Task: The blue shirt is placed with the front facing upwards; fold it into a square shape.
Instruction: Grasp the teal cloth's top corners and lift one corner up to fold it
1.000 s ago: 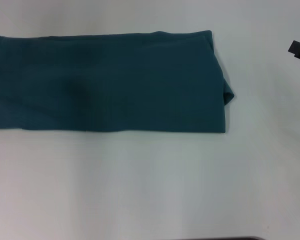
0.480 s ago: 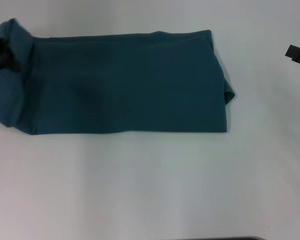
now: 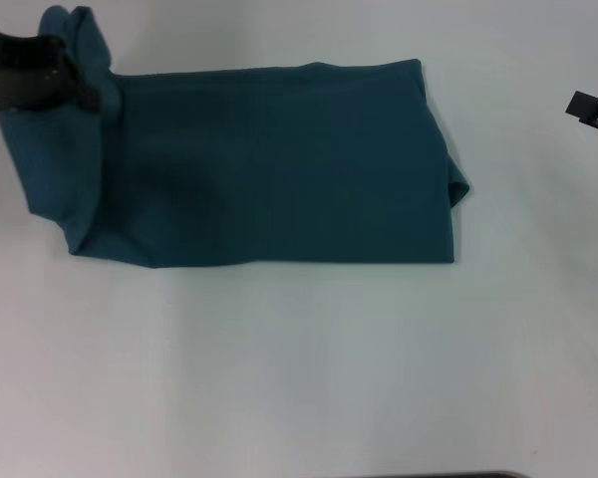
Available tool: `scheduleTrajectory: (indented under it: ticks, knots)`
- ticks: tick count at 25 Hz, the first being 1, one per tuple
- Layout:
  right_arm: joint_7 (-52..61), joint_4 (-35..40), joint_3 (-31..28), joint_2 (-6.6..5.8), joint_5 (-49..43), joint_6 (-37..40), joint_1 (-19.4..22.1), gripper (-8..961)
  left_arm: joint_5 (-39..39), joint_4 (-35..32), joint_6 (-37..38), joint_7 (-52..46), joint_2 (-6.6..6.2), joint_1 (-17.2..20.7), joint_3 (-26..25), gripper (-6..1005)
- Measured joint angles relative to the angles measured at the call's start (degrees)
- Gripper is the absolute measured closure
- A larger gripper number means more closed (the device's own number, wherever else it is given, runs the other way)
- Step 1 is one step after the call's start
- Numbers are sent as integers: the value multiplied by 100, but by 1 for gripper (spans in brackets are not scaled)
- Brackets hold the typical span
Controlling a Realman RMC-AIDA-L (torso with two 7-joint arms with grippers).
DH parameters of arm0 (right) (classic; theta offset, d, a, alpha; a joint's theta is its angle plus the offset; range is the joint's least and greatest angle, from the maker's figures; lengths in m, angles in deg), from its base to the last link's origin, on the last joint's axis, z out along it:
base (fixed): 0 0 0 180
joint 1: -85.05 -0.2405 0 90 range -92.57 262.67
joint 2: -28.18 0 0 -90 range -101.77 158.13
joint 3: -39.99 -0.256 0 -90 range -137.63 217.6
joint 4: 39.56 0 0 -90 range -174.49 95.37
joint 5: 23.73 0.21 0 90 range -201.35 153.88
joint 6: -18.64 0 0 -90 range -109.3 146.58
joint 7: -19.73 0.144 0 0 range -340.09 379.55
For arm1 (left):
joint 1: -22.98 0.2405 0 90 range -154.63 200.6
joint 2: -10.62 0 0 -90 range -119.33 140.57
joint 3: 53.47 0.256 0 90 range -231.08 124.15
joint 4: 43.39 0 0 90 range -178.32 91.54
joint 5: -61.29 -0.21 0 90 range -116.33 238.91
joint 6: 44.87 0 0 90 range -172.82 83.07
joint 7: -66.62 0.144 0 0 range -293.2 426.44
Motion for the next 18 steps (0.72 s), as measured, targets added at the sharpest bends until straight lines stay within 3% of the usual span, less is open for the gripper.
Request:
scheduleTrajectory:
  ticks: [11, 18]
  knots:
    - [3, 0, 12, 0, 1, 24, -1, 386, 609, 14, 236, -76, 168, -432, 137, 944]
    - [-7, -13, 24, 5, 1, 2, -5, 389, 515, -33, 206, -144, 104, -560, 293, 945]
